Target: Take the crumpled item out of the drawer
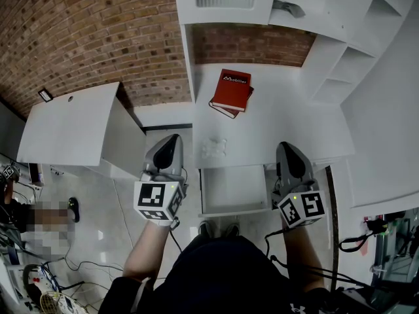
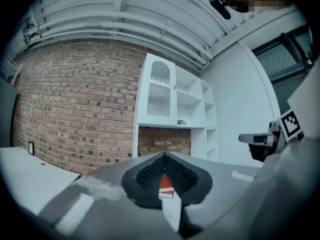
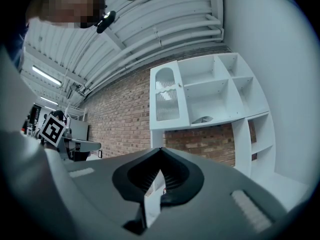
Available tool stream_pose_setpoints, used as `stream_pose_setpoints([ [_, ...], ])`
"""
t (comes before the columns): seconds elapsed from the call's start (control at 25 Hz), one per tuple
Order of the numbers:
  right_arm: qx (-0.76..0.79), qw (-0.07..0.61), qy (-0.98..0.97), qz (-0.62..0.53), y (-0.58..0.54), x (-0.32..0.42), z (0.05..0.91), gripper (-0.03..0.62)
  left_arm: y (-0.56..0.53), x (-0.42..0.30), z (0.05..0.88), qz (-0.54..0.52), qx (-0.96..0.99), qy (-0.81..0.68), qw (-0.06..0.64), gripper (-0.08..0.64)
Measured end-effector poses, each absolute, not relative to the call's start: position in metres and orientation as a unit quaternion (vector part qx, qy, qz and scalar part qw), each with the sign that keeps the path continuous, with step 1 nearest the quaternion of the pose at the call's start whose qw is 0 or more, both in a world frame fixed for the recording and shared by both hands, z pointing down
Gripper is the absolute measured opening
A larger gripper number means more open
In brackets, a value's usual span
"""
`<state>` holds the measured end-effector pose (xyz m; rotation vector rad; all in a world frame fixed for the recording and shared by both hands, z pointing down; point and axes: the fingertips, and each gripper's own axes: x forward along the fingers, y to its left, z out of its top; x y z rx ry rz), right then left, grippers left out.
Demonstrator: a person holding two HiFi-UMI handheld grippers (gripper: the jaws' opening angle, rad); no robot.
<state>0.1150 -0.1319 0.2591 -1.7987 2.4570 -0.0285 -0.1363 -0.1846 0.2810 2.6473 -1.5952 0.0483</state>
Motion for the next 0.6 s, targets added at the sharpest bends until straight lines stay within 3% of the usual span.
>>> stream_pose_setpoints([
  [0.6,-0.594,0.037,0.804,-0.006,-0.1346,0.107,0.2611,0.002,-0.1928,-0.1438,0.2872,0.014,0.859,-0.511,0.029,0.003],
])
